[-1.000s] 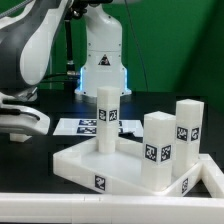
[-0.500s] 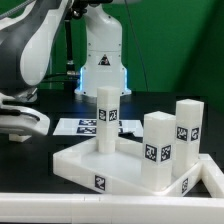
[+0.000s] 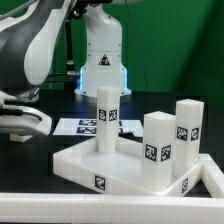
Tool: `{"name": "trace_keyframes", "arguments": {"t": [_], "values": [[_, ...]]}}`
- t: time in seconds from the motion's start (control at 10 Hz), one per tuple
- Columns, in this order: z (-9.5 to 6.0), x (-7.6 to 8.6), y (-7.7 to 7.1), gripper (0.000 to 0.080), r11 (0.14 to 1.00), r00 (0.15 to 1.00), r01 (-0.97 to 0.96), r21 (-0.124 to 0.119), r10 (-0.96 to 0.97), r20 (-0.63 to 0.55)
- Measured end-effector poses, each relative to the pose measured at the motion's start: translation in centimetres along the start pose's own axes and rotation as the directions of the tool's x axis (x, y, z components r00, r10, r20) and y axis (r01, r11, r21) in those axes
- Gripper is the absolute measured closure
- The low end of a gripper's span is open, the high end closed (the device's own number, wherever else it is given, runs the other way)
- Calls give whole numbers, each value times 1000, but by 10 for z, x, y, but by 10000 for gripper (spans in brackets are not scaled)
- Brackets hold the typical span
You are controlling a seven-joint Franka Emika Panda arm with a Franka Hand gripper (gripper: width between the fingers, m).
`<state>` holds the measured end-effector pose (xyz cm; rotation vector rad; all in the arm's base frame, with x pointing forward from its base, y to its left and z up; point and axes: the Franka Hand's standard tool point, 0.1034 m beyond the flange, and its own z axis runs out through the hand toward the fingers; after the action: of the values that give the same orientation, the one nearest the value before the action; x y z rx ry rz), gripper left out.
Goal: Assemble desk
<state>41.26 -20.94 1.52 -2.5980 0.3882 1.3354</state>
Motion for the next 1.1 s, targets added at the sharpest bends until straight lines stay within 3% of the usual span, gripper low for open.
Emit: {"name": "trace_keyframes", "arguments": {"t": [0.2,0.4,0.5,0.6,0.9,1.1], "values": [[-22,-11,-9,522,1000,999,14,2,-14,-33],[-49,-31,-31,521,1000,999,14,8,-13,-51],[-53,-30,-32,521,1000,997,26,2,-26,-75],[-46,-25,-24,521,1000,996,23,5,-22,-87],[-51,-23,-24,521,1000,993,22,-1,-22,-116],[-72,-35,-42,521,1000,990,24,-5,-25,-142]]}}
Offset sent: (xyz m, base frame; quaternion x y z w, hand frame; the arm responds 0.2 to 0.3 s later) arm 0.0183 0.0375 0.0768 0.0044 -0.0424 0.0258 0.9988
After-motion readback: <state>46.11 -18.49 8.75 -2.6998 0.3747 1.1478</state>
